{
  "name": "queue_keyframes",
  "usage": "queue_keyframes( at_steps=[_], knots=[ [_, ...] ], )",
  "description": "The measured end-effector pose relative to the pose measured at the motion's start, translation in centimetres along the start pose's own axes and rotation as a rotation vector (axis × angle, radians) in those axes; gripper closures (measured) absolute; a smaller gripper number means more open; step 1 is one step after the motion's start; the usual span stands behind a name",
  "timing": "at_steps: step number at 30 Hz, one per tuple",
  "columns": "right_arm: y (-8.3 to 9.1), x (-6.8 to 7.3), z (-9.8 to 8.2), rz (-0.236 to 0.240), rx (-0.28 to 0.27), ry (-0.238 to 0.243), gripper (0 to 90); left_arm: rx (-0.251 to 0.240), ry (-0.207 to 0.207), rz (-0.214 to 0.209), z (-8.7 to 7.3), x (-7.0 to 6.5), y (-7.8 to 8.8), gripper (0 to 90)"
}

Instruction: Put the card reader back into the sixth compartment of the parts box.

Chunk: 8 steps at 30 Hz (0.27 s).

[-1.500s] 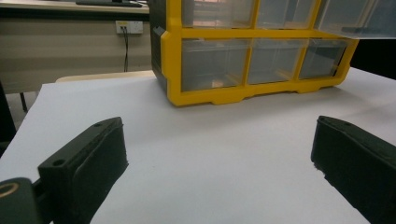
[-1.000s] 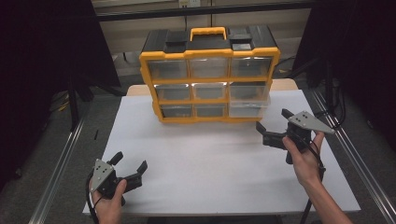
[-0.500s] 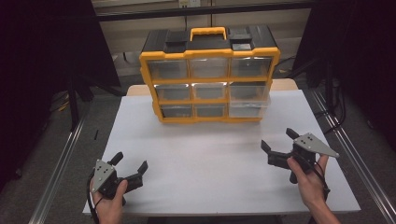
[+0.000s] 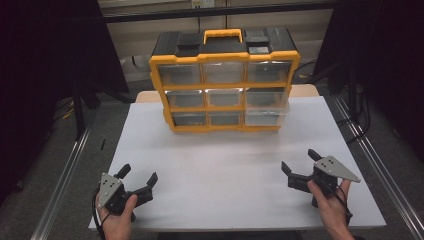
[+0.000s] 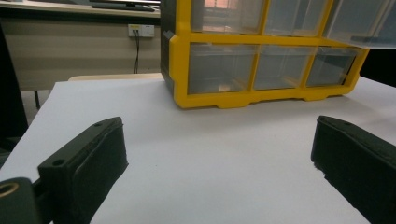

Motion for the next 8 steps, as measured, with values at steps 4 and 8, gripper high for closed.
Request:
queue_keyframes(
  at_steps=[4, 8],
  knots=[
    [0.16, 0.1, -0.78, 0.012, 0.015, -0.015, 2.3, 0.001, 0.004, -0.005, 0.12, 0.06, 0.05, 3.3],
    [0.16, 0.41, -0.77, 0.042, 0.01, -0.011, 2.6, 0.008, 0.008, -0.005, 0.02, 0.17, -0.08, 3.3]
  ],
)
Point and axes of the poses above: each handheld gripper's, and its own axes: y roughly backward along the jaws, z roughly out of its top, x roughly to its left, the point moved 8 cm from there along -y, roughly forward along the jaws, and after that the axes turned 1 degree about -z, right-handed, at the moved point
